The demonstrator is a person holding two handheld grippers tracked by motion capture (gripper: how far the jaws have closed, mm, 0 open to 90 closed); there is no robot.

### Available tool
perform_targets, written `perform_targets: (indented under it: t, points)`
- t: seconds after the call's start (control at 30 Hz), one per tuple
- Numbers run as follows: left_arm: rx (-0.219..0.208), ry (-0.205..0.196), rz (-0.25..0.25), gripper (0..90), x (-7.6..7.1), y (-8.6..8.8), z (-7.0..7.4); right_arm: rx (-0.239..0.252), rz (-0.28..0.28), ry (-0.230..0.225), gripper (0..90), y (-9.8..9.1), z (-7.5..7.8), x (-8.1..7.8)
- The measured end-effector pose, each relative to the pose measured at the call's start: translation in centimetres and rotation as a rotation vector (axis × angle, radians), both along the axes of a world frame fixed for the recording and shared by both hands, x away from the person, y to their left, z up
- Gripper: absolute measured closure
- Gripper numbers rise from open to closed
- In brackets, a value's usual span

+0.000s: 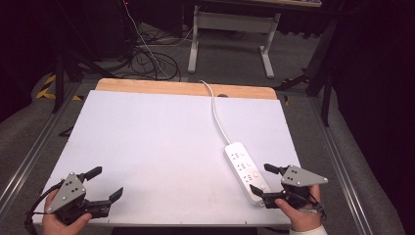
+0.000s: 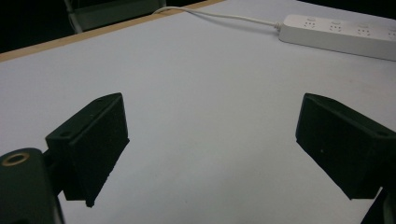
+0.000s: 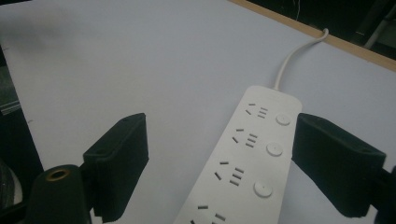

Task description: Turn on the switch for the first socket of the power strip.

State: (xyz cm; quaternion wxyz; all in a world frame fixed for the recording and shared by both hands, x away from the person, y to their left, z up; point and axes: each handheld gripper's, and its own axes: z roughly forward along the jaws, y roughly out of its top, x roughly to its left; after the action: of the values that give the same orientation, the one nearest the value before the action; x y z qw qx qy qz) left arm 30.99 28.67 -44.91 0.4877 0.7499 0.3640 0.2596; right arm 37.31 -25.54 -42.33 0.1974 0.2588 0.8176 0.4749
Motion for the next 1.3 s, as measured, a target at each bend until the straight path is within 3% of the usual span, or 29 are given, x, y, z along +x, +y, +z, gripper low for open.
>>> perform_targets:
  t: [0.87,1.03,1.1,1.3]
  points:
    - [0.001,0.001,0.001,9.9,0.0,0.1,0.0,0.002,0.015,0.019,19.4,1.9,1.7,3.3]
    - [0.003,-0.001,0.003,9.9,0.0,0.2,0.0,0.047,-0.005,0.033,6.0,2.0,1.4,3.8]
    - [0.004,0.001,0.001,9.9,0.0,0.1,0.0,0.08,-0.019,0.048,8.7,2.1,1.5,4.0]
    - [0.006,-0.002,0.002,9.8,0.0,0.1,0.0,0.04,-0.022,0.022,34.2,2.1,1.4,4.5]
